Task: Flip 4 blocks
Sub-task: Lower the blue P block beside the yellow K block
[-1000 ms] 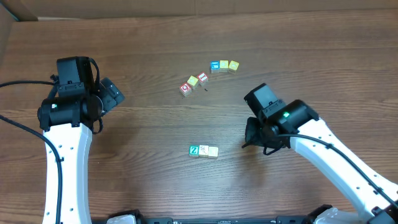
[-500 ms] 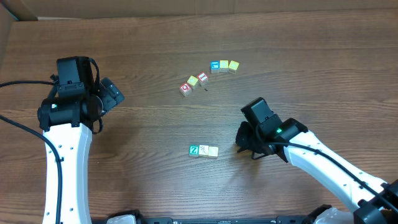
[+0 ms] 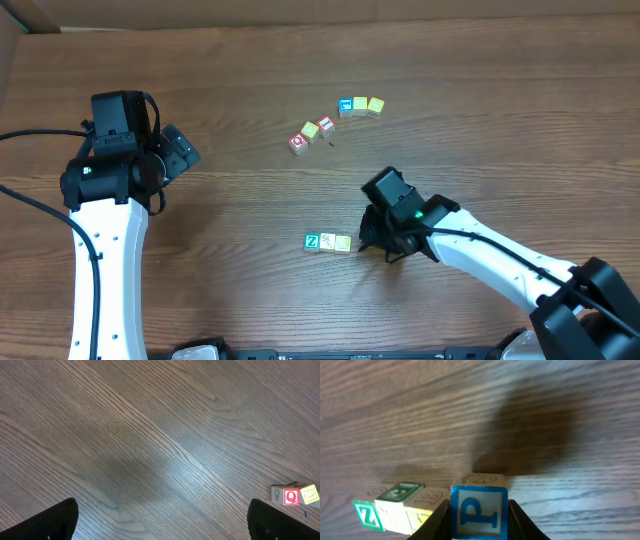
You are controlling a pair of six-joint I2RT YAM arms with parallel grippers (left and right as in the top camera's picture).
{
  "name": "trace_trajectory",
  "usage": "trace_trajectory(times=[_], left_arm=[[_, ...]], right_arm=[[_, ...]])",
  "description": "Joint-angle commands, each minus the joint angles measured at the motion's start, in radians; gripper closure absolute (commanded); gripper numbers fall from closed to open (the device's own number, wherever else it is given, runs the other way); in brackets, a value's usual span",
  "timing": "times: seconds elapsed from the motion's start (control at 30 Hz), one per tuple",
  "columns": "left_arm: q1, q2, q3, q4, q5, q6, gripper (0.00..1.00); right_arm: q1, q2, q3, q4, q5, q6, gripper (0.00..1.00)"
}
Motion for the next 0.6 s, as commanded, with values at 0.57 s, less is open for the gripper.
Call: trace_trajectory(times=[0.57], left_arm=[[0.003, 0.008, 0.013, 0.001, -0.013, -0.006, 0.0]], right_arm=[[0.047, 0.006, -0.005, -0.003, -0.014, 0.046, 0.66]])
